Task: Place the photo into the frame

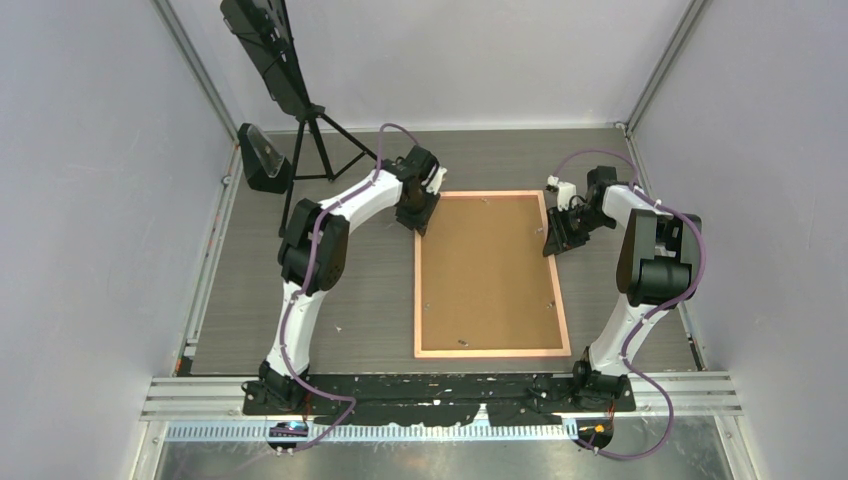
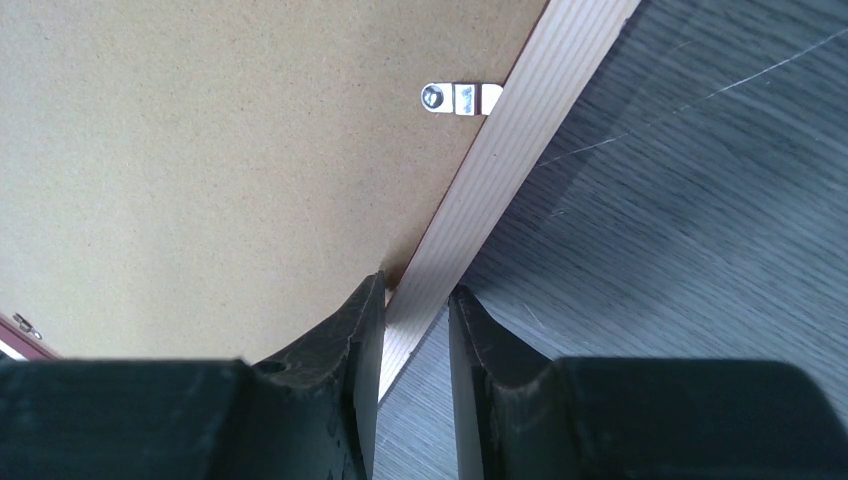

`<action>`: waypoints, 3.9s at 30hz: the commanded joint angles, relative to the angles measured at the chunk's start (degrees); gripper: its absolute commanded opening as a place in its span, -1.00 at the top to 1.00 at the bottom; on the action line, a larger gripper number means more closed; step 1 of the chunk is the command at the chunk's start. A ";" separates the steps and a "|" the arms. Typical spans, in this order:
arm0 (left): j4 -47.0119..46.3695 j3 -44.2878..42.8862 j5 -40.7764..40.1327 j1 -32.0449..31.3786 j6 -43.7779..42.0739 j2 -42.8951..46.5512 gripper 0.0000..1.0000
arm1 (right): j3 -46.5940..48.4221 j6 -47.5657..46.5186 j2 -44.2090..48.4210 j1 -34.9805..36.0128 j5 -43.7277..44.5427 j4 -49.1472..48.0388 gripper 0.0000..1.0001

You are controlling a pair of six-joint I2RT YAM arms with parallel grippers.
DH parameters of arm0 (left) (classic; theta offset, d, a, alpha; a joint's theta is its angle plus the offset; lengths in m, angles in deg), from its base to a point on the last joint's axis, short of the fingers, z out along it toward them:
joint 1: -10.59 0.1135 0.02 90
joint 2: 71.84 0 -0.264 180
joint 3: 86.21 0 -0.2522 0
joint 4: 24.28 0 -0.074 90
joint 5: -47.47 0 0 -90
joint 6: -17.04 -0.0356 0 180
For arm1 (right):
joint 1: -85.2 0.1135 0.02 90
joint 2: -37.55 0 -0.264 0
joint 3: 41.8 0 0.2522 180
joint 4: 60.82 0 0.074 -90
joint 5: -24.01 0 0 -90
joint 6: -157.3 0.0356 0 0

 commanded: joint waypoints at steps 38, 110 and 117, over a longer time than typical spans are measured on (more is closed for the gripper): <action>0.90 17.07 12.40 -3.48 -1.52 15.48 -0.40 | -5.56 30.78 1.58 -9.46 1.20 -18.11 0.89; -3.27 20.33 2.48 -15.08 0.67 12.52 -0.03 | -5.09 32.07 0.36 -9.36 -3.46 -18.31 0.89; -3.40 20.33 2.71 -15.08 0.17 13.10 0.20 | -4.96 31.89 0.41 -9.33 -3.23 -18.28 0.89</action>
